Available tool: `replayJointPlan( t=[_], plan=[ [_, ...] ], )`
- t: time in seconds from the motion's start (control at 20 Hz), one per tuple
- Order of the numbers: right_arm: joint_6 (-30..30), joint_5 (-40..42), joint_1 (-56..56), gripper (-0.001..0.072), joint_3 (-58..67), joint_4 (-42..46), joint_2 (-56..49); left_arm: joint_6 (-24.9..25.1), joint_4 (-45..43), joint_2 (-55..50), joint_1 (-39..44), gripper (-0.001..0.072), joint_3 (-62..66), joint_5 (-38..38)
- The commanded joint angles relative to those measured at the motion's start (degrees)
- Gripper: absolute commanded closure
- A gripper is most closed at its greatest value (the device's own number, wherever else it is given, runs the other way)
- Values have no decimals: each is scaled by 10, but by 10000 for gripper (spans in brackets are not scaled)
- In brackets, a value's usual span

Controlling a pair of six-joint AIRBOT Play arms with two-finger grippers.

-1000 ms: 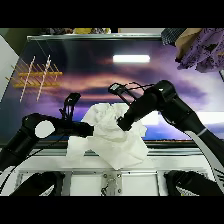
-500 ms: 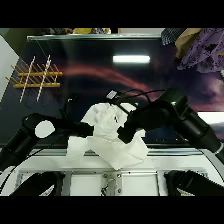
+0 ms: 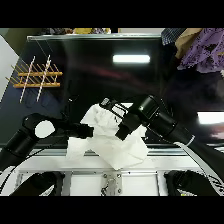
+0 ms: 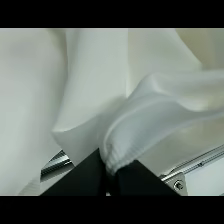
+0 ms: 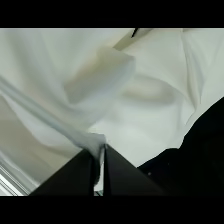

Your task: Fold the clothes and pants, and hang the long-sleeved shirts on hangers.

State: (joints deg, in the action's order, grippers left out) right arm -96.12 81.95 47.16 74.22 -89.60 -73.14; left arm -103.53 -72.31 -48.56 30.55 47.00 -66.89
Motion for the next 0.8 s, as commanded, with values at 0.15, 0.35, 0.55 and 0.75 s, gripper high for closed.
replayJointPlan(
  t=[0.15,0.35,0.55,0.75],
  plan=[
    [102,-24,1,689,11,103,10,0,3,2,-1,681,26,-39],
    [142,85,1,690,158,326,49,0,4,-4,-1,681,231,-61],
    [195,176,14,690,390,370,58,9,35,-70,26,681,529,-71],
    [309,194,102,691,427,392,82,22,-71,-159,117,681,765,-116]
  ],
)
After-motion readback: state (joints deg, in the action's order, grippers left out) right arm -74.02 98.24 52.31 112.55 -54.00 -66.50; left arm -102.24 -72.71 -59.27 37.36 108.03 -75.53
